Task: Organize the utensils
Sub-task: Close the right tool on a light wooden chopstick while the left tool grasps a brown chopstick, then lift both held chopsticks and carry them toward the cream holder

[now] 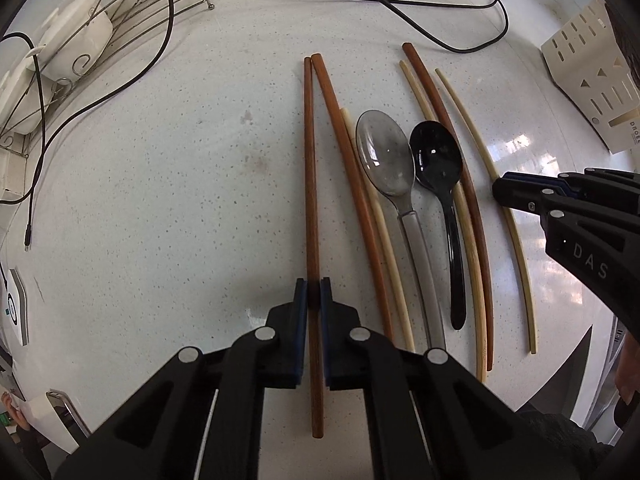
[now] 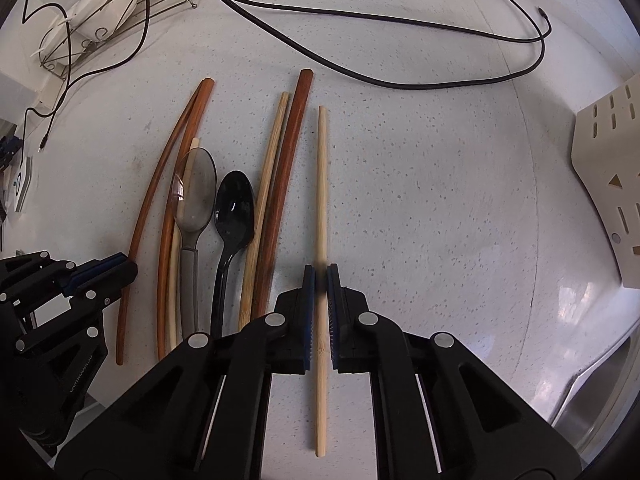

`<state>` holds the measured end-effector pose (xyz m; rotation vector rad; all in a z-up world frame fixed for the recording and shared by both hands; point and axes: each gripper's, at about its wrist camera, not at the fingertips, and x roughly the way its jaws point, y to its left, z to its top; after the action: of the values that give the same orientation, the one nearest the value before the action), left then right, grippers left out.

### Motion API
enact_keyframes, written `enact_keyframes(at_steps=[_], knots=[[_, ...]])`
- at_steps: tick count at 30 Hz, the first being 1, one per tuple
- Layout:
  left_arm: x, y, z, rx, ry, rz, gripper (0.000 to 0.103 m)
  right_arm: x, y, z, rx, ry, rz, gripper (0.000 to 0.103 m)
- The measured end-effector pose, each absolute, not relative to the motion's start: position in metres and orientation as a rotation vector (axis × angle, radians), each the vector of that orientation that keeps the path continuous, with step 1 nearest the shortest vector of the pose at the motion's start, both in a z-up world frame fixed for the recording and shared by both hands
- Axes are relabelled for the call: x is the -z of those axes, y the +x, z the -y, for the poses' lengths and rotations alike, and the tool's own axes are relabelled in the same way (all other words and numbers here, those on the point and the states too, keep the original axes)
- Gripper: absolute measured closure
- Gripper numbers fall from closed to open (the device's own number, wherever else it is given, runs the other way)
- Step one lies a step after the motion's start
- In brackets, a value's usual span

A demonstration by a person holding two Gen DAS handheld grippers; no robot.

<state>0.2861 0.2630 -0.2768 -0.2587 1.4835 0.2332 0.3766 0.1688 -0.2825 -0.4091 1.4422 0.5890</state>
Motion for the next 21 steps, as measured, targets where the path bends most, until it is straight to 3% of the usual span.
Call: enact_keyframes(at_steps=[13,21], knots=[[0.27,0.253,-0.256,-0.246,-0.285,-1.439,0.097,0.279,0.373,-0.158,-0.589,-0.381,-1.436,0.097],[0.25,0.244,-0.259,-0.246,-0.292,-1.395,0.097,0.25,0.38,-0.144,-0.564,-0.307,-1.367,0.097]])
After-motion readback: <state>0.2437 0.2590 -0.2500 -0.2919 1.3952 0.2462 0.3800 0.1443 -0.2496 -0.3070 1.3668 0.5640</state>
